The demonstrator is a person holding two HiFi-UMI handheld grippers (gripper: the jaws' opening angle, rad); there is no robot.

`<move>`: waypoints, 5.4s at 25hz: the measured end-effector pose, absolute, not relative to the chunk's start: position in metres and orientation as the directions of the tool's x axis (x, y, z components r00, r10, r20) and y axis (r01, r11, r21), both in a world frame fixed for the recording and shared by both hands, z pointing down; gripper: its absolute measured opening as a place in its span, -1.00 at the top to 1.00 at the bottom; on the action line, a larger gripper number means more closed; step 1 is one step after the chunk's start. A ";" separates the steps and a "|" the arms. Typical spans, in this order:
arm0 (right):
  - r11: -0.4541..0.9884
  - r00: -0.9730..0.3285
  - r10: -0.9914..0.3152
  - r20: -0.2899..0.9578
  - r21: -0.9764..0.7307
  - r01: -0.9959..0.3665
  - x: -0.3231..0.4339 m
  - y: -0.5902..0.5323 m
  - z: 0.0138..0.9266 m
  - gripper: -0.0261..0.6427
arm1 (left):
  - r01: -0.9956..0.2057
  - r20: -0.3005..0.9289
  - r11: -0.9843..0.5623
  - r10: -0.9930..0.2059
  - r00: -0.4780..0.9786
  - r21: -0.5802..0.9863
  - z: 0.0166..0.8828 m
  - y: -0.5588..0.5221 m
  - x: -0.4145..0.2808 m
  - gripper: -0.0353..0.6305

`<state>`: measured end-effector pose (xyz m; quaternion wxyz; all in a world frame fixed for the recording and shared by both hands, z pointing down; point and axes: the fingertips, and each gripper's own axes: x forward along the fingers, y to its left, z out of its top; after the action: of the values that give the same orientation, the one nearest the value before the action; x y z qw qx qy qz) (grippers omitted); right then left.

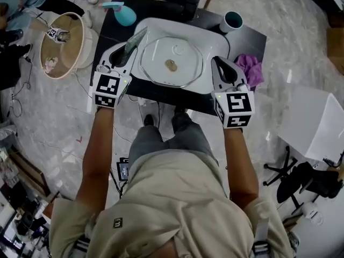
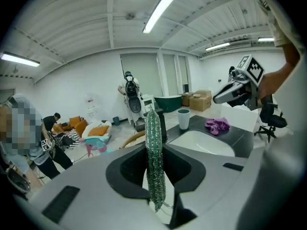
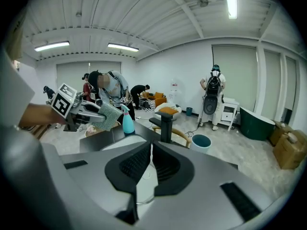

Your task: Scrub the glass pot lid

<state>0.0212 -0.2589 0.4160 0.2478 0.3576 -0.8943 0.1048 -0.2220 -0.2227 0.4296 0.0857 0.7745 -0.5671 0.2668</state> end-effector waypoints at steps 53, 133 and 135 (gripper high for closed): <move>0.543 -0.463 -0.598 0.655 -0.094 -0.834 0.141 -0.235 0.535 0.84 | -0.695 0.843 -0.712 -0.311 0.439 0.099 0.694 -0.267 0.024 0.63; 0.622 -0.521 -0.514 0.682 -0.122 -0.773 0.074 -0.257 0.566 0.84 | -0.425 0.988 -0.905 -0.096 0.119 -0.037 0.706 -0.205 -0.125 0.65; 0.632 -0.528 -0.508 0.680 -0.123 -0.766 0.067 -0.255 0.565 0.84 | -0.423 0.991 -0.905 -0.086 0.098 -0.037 0.704 -0.206 -0.138 0.65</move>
<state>0.0673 -0.2548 0.5646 0.3086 0.3751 -0.8489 0.2086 -0.1376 -0.2062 0.7035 0.1300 0.7294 -0.1748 0.6485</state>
